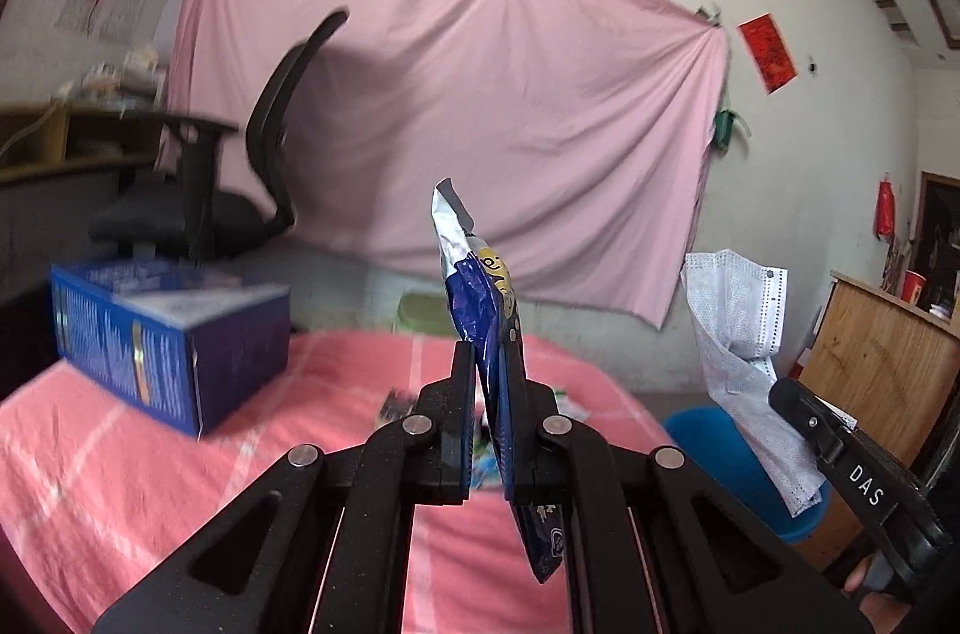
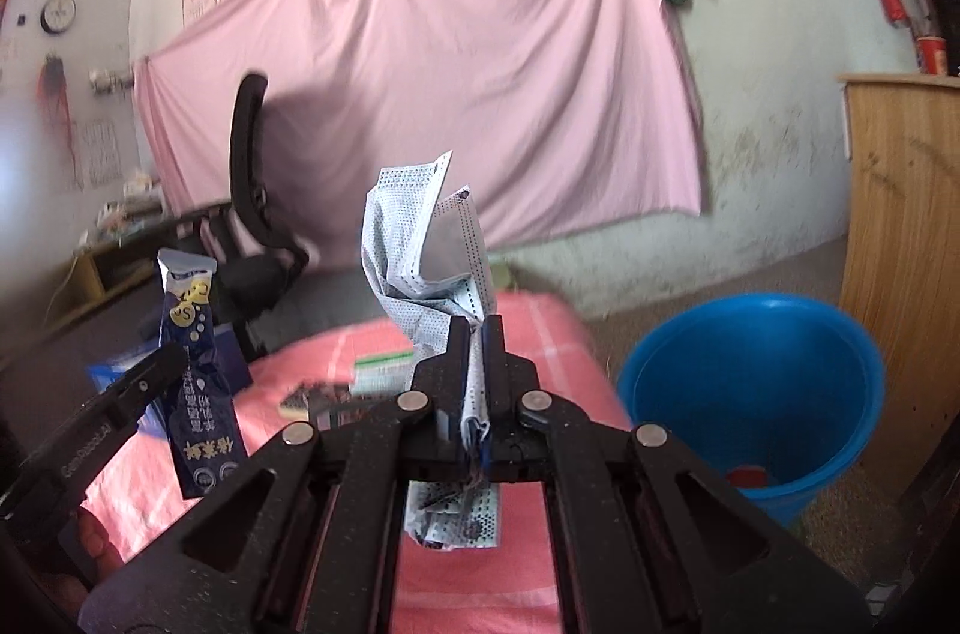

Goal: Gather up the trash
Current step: 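Carry mask and milk packet over the bucket and open both grippers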

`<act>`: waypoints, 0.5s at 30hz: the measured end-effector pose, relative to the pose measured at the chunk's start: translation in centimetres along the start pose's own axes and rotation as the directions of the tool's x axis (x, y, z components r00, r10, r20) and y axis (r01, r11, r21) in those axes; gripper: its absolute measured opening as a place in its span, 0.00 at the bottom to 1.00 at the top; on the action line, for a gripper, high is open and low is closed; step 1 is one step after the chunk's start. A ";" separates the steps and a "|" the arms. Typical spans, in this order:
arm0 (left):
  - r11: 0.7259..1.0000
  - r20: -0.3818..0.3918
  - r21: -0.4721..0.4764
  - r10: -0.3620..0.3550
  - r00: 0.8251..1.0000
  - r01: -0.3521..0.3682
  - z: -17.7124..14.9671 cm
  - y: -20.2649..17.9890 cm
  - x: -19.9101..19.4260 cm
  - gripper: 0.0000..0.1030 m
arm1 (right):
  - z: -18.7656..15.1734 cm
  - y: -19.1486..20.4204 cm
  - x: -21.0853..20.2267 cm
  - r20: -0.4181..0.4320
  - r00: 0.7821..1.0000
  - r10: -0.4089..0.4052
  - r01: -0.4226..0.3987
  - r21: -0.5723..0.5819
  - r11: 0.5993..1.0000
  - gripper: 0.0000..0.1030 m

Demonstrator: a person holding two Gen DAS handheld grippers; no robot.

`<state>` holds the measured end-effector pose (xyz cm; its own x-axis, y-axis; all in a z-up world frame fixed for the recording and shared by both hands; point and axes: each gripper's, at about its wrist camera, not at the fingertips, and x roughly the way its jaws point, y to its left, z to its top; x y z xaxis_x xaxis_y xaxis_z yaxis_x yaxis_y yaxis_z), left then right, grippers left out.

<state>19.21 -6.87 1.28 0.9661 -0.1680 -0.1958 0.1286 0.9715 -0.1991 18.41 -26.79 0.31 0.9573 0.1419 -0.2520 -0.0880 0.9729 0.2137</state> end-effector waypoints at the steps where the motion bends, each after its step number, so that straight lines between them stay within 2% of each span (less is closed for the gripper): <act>1: 1.000 0.028 0.027 -0.012 1.000 0.011 0.2 -0.7 -0.1 0.05 | 0.1 -0.1 -0.3 0.017 1.000 -0.004 0.004 0.003 1.000 0.18; 7: 0.982 0.089 0.107 -0.164 0.982 0.154 1.3 -4.8 0.4 0.05 | 1.4 -1.3 -3.0 0.161 0.984 -0.081 0.079 0.016 0.997 0.18; 12: 0.959 0.136 0.151 -0.259 0.956 0.239 2.5 -8.9 1.5 0.05 | 2.9 -3.4 -4.7 0.271 0.949 -0.161 0.167 0.001 0.986 0.18; 15: 0.942 0.148 0.174 -0.313 0.938 0.287 3.2 -11.8 2.4 0.05 | 3.4 -5.1 -5.1 0.301 0.931 -0.206 0.208 0.024 0.978 0.18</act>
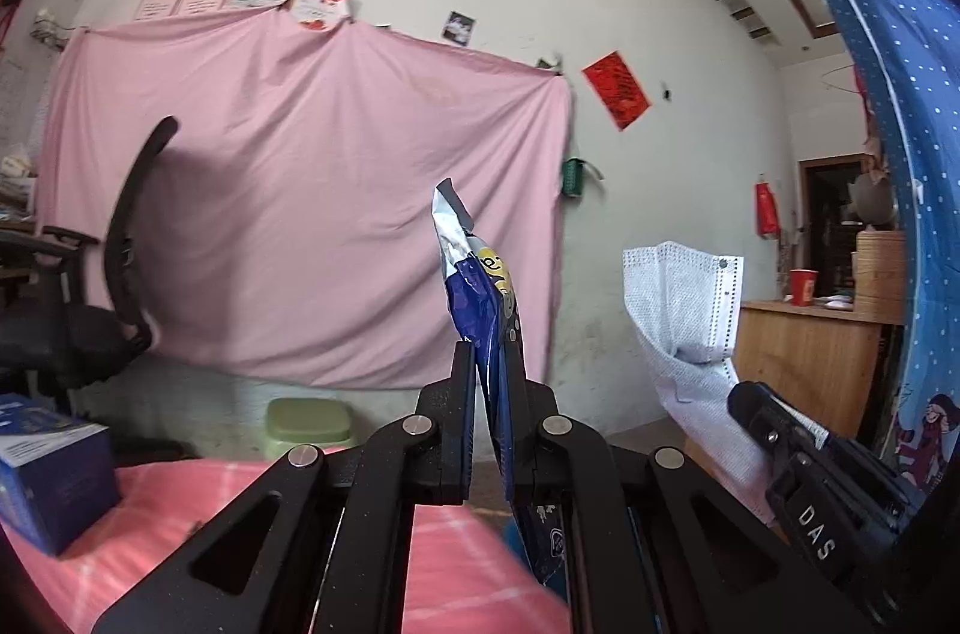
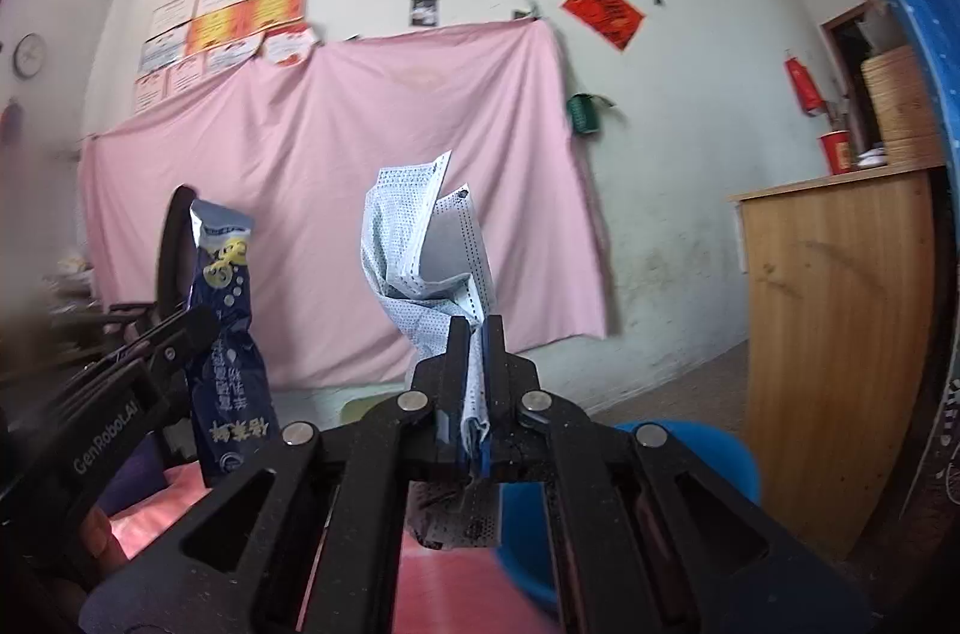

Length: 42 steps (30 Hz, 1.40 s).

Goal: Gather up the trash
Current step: 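Carry mask and milk packet over the bucket and open both grippers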

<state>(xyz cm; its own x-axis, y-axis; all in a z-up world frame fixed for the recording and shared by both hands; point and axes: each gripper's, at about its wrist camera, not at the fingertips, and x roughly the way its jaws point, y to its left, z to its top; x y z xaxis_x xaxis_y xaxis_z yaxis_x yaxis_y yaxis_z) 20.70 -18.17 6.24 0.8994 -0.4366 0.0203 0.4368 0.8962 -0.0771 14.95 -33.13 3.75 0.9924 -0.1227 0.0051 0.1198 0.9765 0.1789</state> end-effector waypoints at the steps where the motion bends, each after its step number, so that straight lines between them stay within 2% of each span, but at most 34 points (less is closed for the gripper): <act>1: 1.000 0.000 0.005 -0.016 1.000 0.016 0.1 -0.8 0.7 0.05 | 0.1 -0.7 0.0 0.007 1.000 -0.016 0.016 0.004 1.000 0.18; 5: 0.998 -0.044 -0.005 -0.069 0.997 0.069 0.0 -3.4 3.7 0.05 | 0.1 -3.4 0.8 0.004 0.997 -0.077 0.077 0.016 0.997 0.18; 9: 0.992 -0.150 -0.079 -0.112 0.982 0.101 -0.8 -4.9 7.3 0.05 | -0.9 -6.5 1.8 -0.053 0.990 -0.129 0.132 0.047 0.990 0.18; 14: 0.983 -0.273 -0.179 -0.100 0.957 0.052 -2.5 -5.3 11.3 0.05 | -2.9 -9.3 3.6 -0.162 0.974 -0.161 0.178 0.099 0.979 0.18; 17: 0.980 -0.350 -0.198 -0.088 0.933 0.018 -3.5 -6.0 13.5 0.05 | -4.4 -10.5 4.8 -0.236 0.957 -0.167 0.200 0.125 0.972 0.18; 20: 0.975 -0.425 -0.220 -0.085 0.901 -0.012 -4.8 -6.4 15.4 0.05 | -5.5 -11.5 5.7 -0.285 0.945 -0.159 0.209 0.154 0.966 0.19; 24: 0.968 -0.528 -0.248 -0.095 0.844 -0.047 -6.5 -6.2 17.3 0.05 | -6.8 -12.5 6.8 -0.344 0.928 -0.139 0.214 0.190 0.958 0.19; 26: 0.960 -0.560 -0.273 -0.105 0.822 -0.063 -7.4 -6.0 17.5 0.06 | -7.3 -12.8 7.3 -0.369 0.920 -0.134 0.217 0.193 0.957 0.20; 30: 0.944 -0.605 -0.314 -0.114 0.788 -0.104 -8.2 -5.2 18.0 0.09 | -8.5 -13.2 8.2 -0.411 0.904 -0.118 0.221 0.213 0.952 0.23; 32: 0.941 -0.619 -0.320 -0.118 0.776 -0.112 -8.5 -5.0 17.8 0.16 | -9.0 -13.5 8.6 -0.425 0.899 -0.109 0.220 0.223 0.950 0.23; 34: 0.938 -0.622 -0.330 -0.128 0.773 -0.110 -8.5 -4.8 17.8 0.29 | -9.1 -13.6 8.7 -0.433 0.895 -0.105 0.221 0.227 0.948 0.24; 39: 0.941 -0.618 -0.321 -0.123 0.776 -0.107 -8.3 -4.7 17.4 0.31 | -9.0 -13.8 9.0 -0.439 0.893 -0.101 0.219 0.229 0.948 0.28; 42: 0.947 -0.605 -0.308 -0.117 0.787 -0.095 -7.8 -4.5 16.7 0.37 | -8.5 -13.8 8.8 -0.429 0.898 -0.099 0.214 0.230 0.949 0.32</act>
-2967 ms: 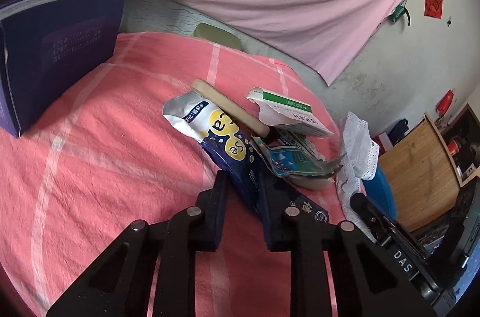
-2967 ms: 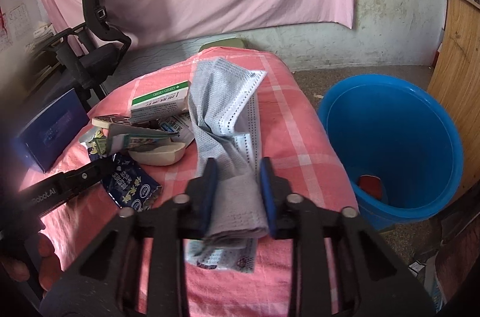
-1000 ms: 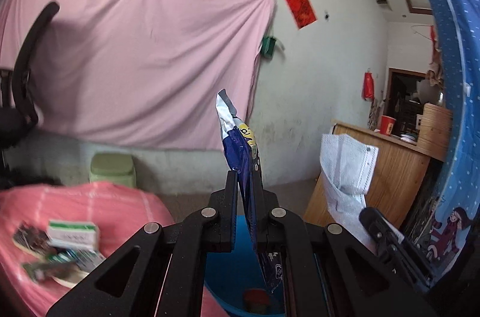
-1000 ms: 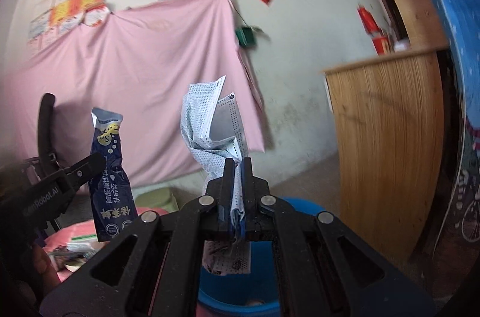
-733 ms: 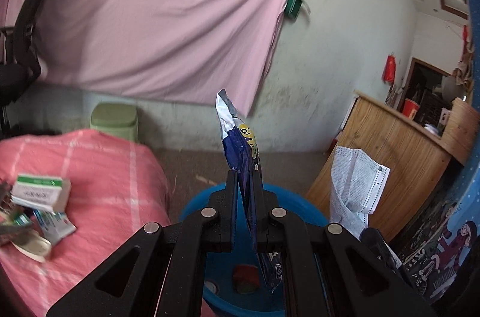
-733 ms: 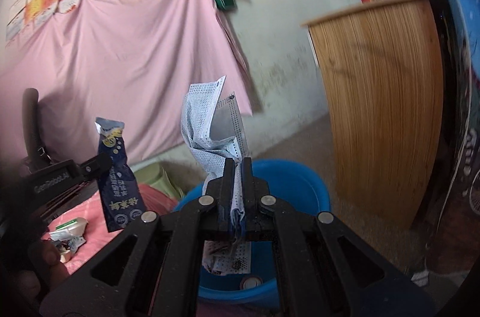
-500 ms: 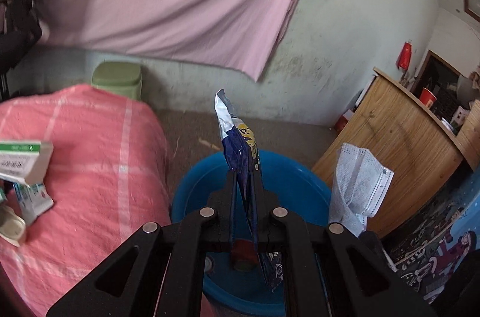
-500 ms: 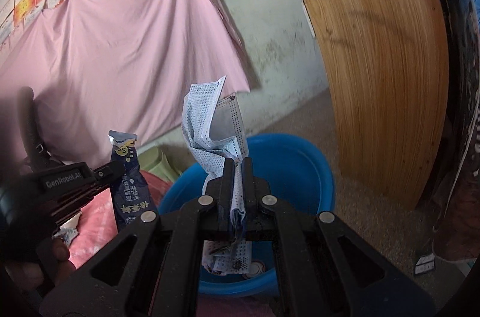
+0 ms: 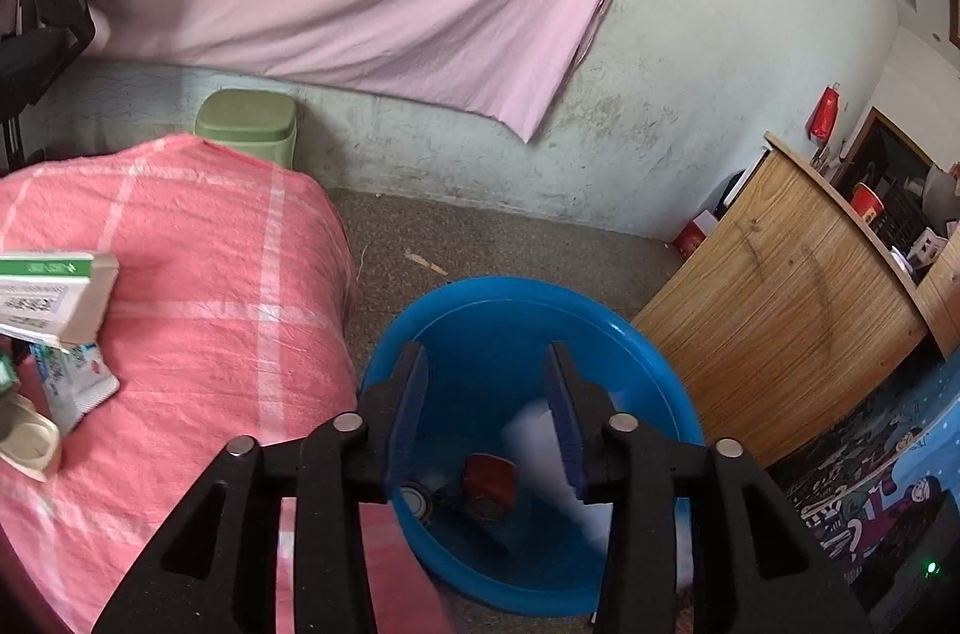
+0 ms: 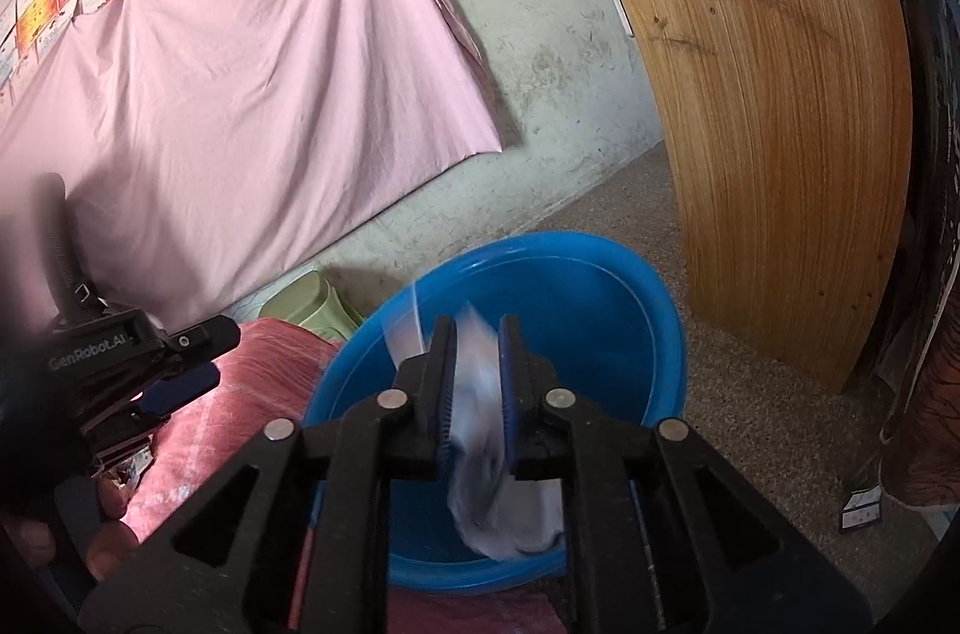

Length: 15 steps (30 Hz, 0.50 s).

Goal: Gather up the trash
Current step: 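Carry mask and milk packet over the bucket and open both grippers, then return both tools to the table above the remaining items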

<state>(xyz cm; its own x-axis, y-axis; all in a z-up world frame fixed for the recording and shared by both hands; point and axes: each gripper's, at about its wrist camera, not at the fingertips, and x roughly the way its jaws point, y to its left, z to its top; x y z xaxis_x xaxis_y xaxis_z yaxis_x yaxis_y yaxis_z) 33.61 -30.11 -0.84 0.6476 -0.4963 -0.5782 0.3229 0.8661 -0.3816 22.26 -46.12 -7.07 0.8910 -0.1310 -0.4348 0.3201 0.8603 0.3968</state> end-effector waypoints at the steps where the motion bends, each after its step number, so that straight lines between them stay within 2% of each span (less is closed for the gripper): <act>1: 1.000 0.012 0.006 0.002 1.000 -0.002 0.0 0.1 -0.5 0.40 | 0.1 0.2 -0.2 0.005 1.000 -0.001 0.001 -0.004 1.000 0.34; 7: 0.999 0.089 0.043 0.011 0.996 -0.015 0.2 1.0 -4.3 0.50 | 1.2 1.5 -2.7 0.071 0.998 0.003 0.001 -0.045 0.999 0.47; 11: 0.993 0.177 0.105 0.041 0.983 -0.060 0.2 1.9 -8.1 0.56 | 2.0 3.3 -5.1 0.122 0.992 0.014 -0.002 -0.096 0.995 0.60; 12: 0.990 0.202 0.118 0.049 0.978 -0.074 0.1 2.1 -9.1 0.60 | 2.2 4.0 -5.9 0.140 0.990 0.019 -0.003 -0.114 0.993 0.62; 15: 0.985 0.268 0.136 0.068 0.961 -0.107 -0.2 3.1 -11.8 0.82 | 2.6 5.8 -7.6 0.177 0.984 0.034 -0.008 -0.145 0.989 0.76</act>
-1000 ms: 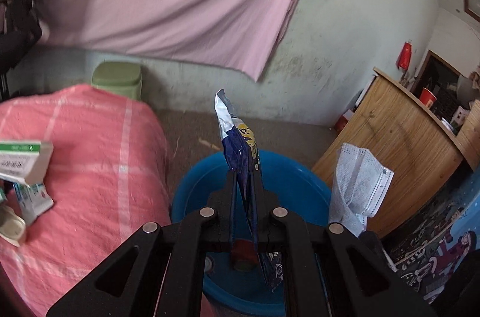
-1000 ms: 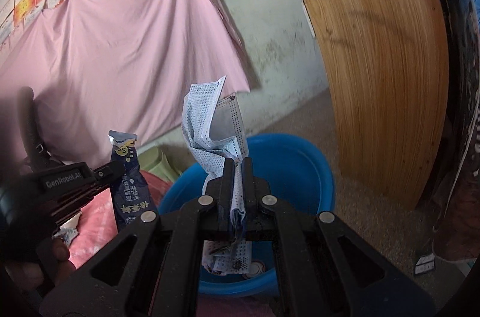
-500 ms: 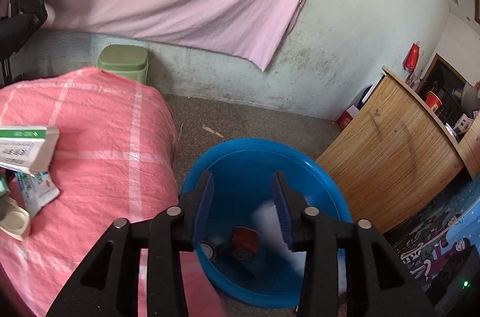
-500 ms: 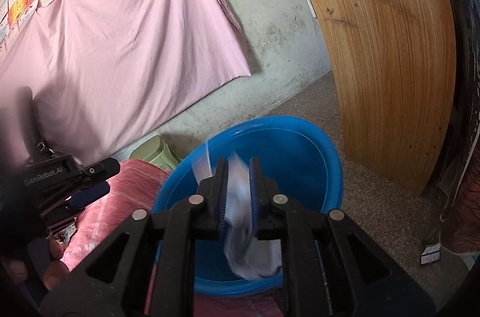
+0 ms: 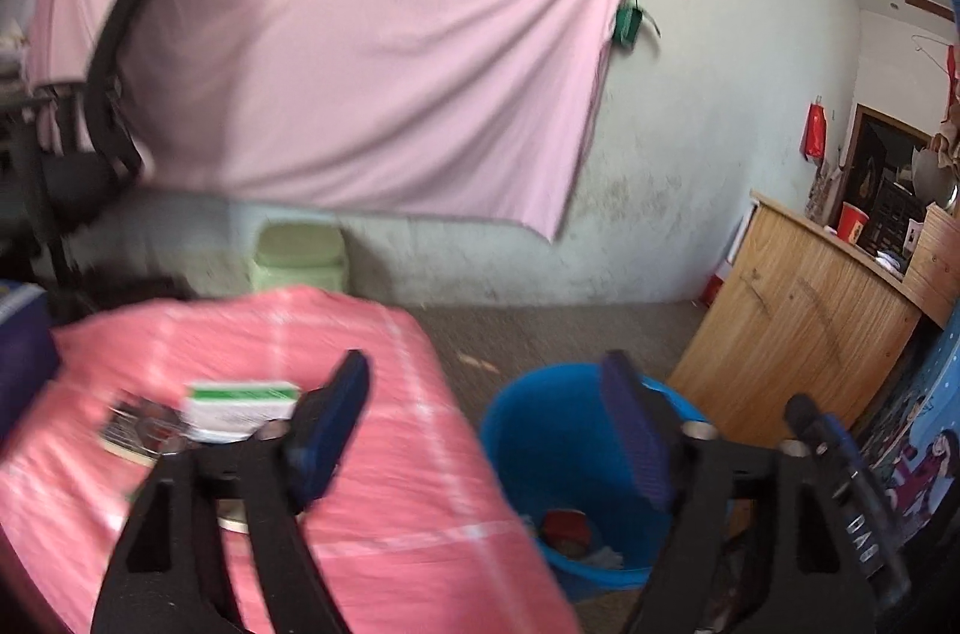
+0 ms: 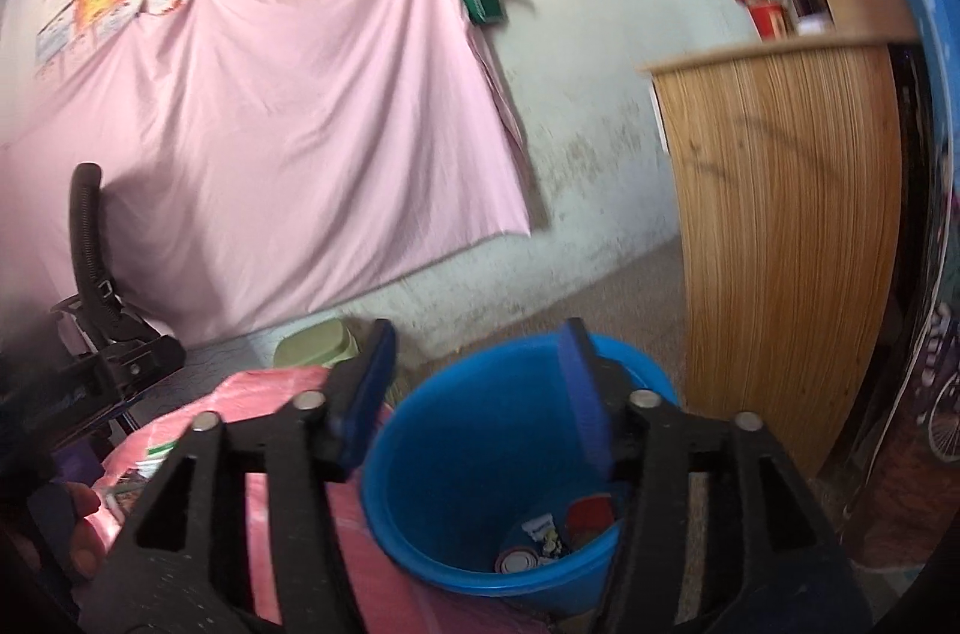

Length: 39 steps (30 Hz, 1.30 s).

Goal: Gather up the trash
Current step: 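Return both tools to the table above the remaining items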

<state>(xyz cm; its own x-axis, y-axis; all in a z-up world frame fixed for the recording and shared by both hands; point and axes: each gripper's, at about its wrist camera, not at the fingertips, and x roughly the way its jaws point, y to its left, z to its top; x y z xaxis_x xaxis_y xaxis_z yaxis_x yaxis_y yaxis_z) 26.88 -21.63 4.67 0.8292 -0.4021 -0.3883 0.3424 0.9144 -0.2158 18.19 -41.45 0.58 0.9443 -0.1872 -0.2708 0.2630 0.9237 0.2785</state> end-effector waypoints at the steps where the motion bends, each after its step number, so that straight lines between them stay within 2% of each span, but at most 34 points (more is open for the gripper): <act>1: 1.000 0.031 0.001 0.009 0.999 -0.009 0.1 0.7 -1.2 0.87 | 0.3 0.6 -0.5 0.014 1.000 0.005 -0.005 -0.007 1.000 0.81; 4: 0.999 0.114 -0.004 0.041 0.993 -0.041 0.1 2.6 -4.4 0.96 | 1.1 2.5 -2.2 0.059 0.998 0.035 -0.033 -0.033 0.999 0.94; 6: 0.998 0.153 -0.015 0.064 0.986 -0.062 0.4 3.6 -5.9 0.98 | 1.6 3.9 -3.3 0.089 0.994 0.063 -0.059 -0.047 0.997 1.00; 13: 0.988 0.306 -0.030 0.153 0.940 -0.151 0.4 8.3 -12.0 0.98 | 2.1 8.5 -7.0 0.187 0.969 0.161 -0.146 -0.092 0.985 1.00; 21: 0.966 0.353 -0.051 0.254 0.901 -0.252 -1.3 13.4 -14.5 0.98 | 1.0 13.3 -8.9 0.263 0.930 0.257 -0.213 -0.187 0.959 1.00; 25: 0.965 0.335 -0.053 0.261 0.905 -0.259 -2.7 15.6 -14.4 0.98 | 0.2 15.3 -8.0 0.249 0.921 0.300 -0.240 -0.244 0.940 1.00; 28: 0.961 0.277 -0.080 0.277 0.920 -0.265 -3.7 17.0 -13.2 0.98 | -0.3 16.8 -6.2 0.203 0.923 0.326 -0.270 -0.260 0.927 1.00; 30: 0.958 0.221 -0.095 0.284 0.933 -0.269 -4.0 17.5 -12.0 0.98 | -0.7 17.5 -4.9 0.154 0.928 0.340 -0.293 -0.266 0.918 1.00; 33: 0.953 0.112 -0.136 0.288 0.951 -0.272 -4.3 18.8 -9.7 0.98 | -1.3 18.5 -1.8 0.031 0.940 0.339 -0.319 -0.266 0.910 1.00; 35: 0.944 0.067 -0.187 0.287 0.956 -0.271 -4.4 19.7 -8.6 0.98 | -1.9 18.6 -0.2 -0.033 0.949 0.313 -0.310 -0.271 0.911 1.00; 37: 0.939 0.037 -0.212 0.284 0.958 -0.270 -4.4 20.0 -7.7 0.98 | -2.8 18.8 1.4 -0.100 0.965 0.243 -0.262 -0.295 0.919 1.00; 39: 0.938 0.018 -0.210 0.286 0.958 -0.276 -4.2 19.8 -7.0 0.98 | -3.6 18.9 3.2 -0.174 0.970 0.170 -0.219 -0.325 0.920 1.00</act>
<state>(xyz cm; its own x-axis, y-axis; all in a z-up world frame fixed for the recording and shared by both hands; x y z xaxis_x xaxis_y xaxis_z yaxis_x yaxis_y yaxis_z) 26.02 -0.94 -0.69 0.9002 -0.1229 -0.4178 -0.0005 0.9591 -0.2832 25.51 -23.41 1.63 0.9263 0.0333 -0.3753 -0.0293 0.9994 0.0163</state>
